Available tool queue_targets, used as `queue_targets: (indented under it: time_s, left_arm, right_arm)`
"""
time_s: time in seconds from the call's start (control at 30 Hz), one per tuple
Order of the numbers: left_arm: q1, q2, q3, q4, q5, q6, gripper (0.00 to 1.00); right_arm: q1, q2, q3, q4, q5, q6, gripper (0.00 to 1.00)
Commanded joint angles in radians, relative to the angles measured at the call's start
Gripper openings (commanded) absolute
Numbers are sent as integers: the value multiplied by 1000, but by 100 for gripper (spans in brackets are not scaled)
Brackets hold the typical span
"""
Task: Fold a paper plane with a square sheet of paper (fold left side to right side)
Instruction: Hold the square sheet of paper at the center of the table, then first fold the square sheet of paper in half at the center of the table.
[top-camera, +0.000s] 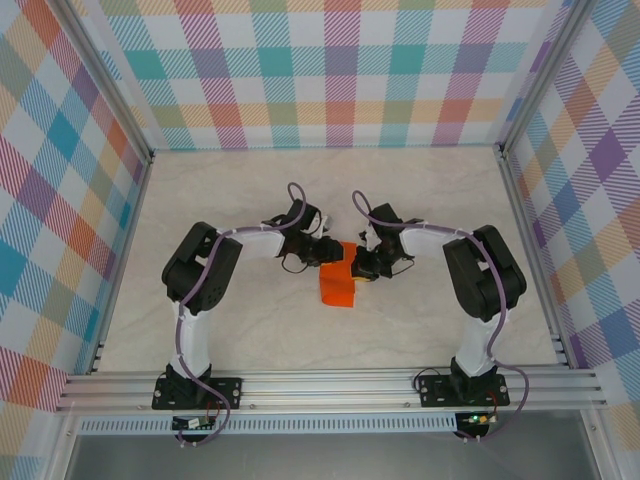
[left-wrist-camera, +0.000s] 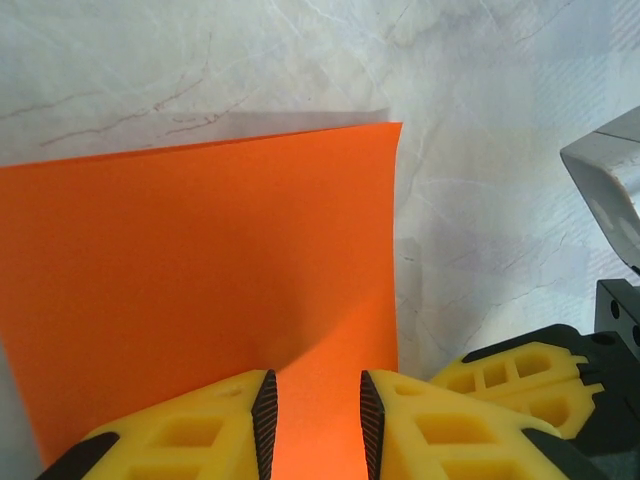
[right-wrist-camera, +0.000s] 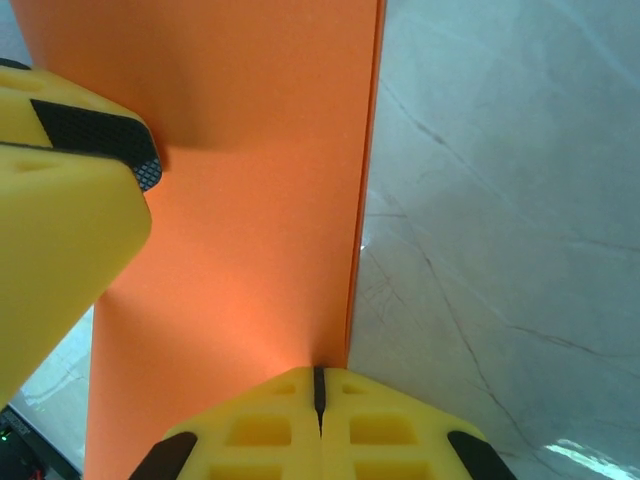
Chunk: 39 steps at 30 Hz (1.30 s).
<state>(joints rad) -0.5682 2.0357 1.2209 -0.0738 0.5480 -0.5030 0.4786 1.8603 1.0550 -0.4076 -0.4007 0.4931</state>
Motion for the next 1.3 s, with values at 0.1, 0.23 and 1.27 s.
queue_targets:
  time_s: [0.1,0.23,1.27]
  left_arm:
    - [-10,16,-26,-11,-38,4,30]
    - [-16,17,-32,-8,-48,4,30]
    - [-34,-78,-88,64,23,31,34]
  right_arm:
    - [-14,-119,-24,7,29,4,6]
    - [-58,-135,2,67,-32,24,5]
    - [-78,247,222,0,-20,91,0]
